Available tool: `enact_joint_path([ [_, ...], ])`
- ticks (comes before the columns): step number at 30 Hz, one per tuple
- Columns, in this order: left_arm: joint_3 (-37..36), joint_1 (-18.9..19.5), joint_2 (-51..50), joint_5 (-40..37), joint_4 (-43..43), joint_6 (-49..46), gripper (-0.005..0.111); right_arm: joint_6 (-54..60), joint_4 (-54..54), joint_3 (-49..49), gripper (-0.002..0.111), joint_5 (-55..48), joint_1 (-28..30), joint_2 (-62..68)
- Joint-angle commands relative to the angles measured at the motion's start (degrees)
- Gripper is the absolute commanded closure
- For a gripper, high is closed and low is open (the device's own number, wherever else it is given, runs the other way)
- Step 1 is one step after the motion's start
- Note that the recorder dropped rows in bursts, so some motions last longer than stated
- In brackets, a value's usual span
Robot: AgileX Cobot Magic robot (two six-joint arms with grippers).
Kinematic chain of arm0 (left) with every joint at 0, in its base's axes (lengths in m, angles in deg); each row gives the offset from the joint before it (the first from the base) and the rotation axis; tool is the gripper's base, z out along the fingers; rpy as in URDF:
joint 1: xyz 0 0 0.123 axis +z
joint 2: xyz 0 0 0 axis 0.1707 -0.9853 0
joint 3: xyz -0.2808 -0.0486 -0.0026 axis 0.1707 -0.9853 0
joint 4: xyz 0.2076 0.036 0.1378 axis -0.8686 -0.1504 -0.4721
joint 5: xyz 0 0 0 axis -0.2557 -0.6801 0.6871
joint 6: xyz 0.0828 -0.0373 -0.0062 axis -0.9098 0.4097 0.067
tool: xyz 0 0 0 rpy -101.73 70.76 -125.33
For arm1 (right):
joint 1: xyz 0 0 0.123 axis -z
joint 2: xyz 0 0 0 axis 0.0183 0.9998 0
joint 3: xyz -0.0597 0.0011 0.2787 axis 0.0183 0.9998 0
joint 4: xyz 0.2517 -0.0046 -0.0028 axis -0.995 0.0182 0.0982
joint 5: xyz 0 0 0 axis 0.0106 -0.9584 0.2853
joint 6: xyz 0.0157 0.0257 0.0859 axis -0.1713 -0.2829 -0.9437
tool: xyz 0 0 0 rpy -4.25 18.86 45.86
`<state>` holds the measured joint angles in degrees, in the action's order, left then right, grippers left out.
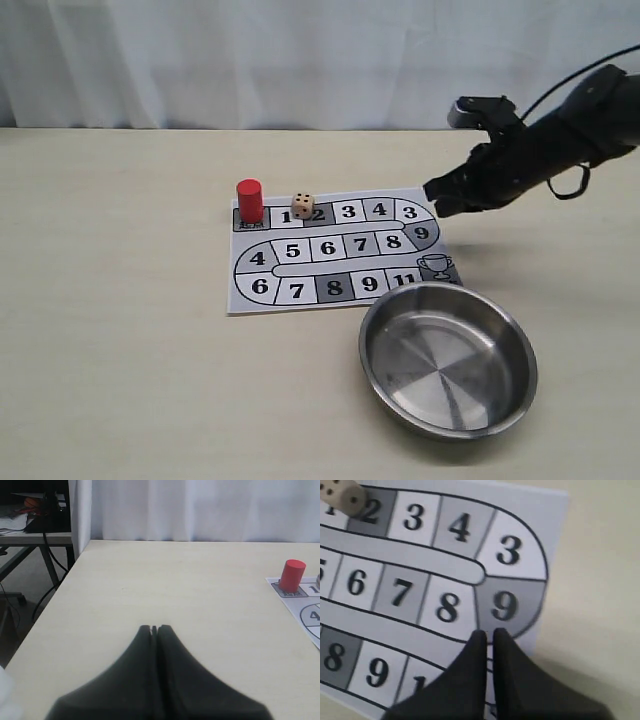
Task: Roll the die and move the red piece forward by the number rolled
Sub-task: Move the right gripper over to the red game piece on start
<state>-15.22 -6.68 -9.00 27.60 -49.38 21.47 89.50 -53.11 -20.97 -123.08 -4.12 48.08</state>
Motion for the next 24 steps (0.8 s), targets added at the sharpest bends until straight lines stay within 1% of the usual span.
enact_joint_path([
  [1,0.34,-0.47,0.02,0.69,-0.08,-0.01,0.107,-6.13,7.69,-5.01,0.104,-1.82,-5.41,-0.27],
  [4,0.34,-0.47,0.02,0.69,-0.08,-0.01,0.107,-13.38,15.15,-8.26,0.104,-1.80,-9.55,-0.27],
  [8,0.34,-0.47,0.02,0.69,-0.08,-0.01,0.107,-18.47,20.64,-12.40,0.104,-2.61,-13.71,0.83],
  [14,0.34,-0.47,0.02,0.69,-0.08,-0.01,0.107,-19.04,21.05,-20.66,0.104,-6.62,-18.31,6.43],
  [15,0.34,-0.47,0.02,0.69,-0.08,-0.01,0.107,-20.62,21.17,-23.49,0.104,-7.68,-19.13,8.73],
  [19,0.34,-0.47,0.02,0.69,-0.08,-0.01,0.107,-25.27,24.96,-28.89,0.104,-9.29,-19.50,14.98],
  [24,0.34,-0.47,0.02,0.69,-0.08,-0.01,0.107,-23.35,24.96,-29.27,0.104,-7.74,-19.75,18.98],
])
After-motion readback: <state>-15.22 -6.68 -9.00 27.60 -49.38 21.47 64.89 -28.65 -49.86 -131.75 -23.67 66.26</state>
